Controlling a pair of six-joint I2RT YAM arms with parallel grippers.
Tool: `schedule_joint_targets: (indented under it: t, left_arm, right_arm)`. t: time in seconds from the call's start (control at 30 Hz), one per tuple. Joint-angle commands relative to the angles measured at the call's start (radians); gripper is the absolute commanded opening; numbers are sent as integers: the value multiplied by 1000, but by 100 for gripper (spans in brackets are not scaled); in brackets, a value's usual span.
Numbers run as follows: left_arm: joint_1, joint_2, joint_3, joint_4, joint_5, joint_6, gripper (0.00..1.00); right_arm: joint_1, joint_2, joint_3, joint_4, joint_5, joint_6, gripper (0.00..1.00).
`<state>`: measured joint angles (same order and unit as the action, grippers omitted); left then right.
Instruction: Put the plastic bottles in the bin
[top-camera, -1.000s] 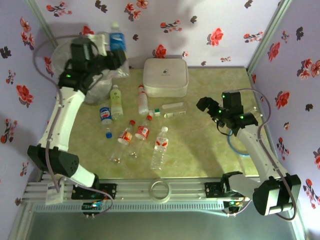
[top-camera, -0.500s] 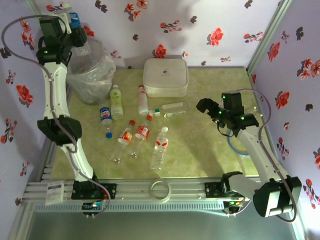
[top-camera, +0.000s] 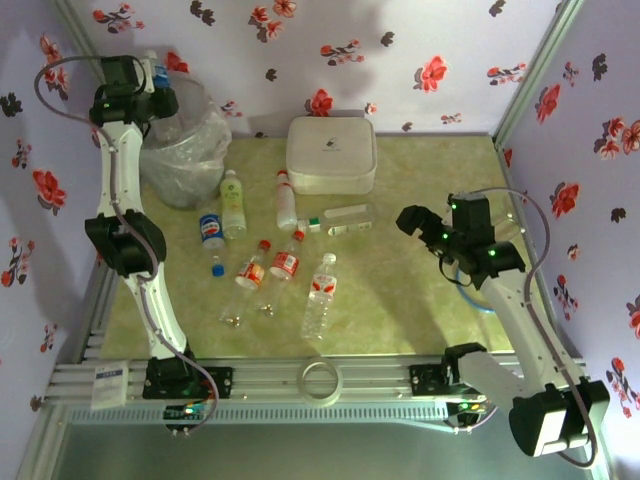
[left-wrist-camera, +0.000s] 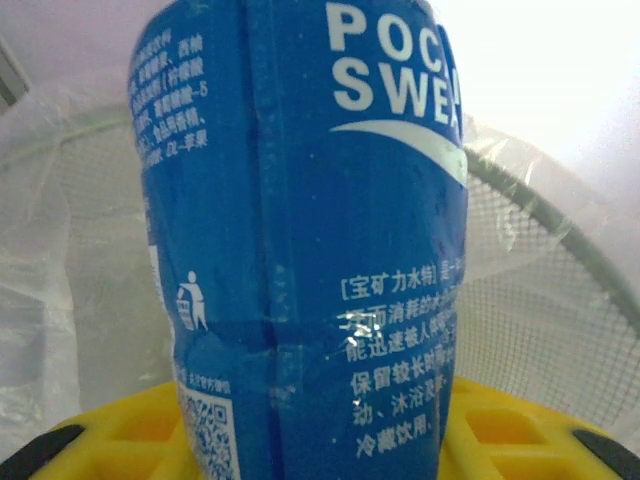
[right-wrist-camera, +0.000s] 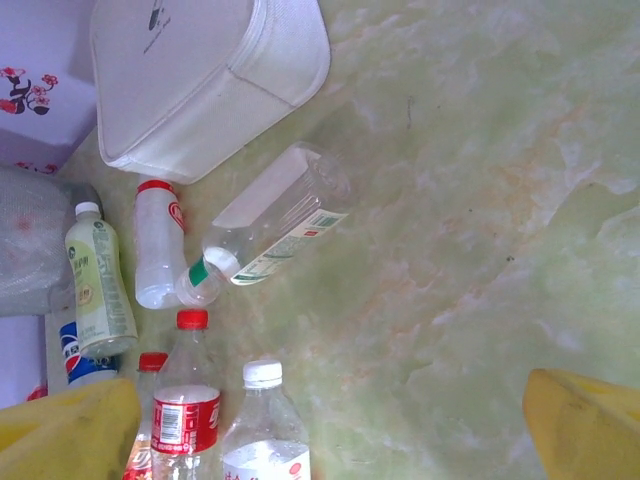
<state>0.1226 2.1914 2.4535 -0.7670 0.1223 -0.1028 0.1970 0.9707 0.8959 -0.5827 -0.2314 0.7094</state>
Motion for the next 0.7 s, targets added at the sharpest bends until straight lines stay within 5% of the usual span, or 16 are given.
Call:
schedule_joint_targets:
  t: [0.0, 0.27, 0.67]
  left_arm:
    - [1, -4, -17, -44, -12, 50, 39]
    - [0, -31, -55, -46, -10, 61, 78]
    - [-5, -88, 3, -78, -12, 102, 100]
  right_arm:
    - [2, -9, -6, -22, 33, -24, 99]
    - [2, 14, -14, 10, 28, -8, 99]
    - [31, 45, -67, 33, 44, 101, 99]
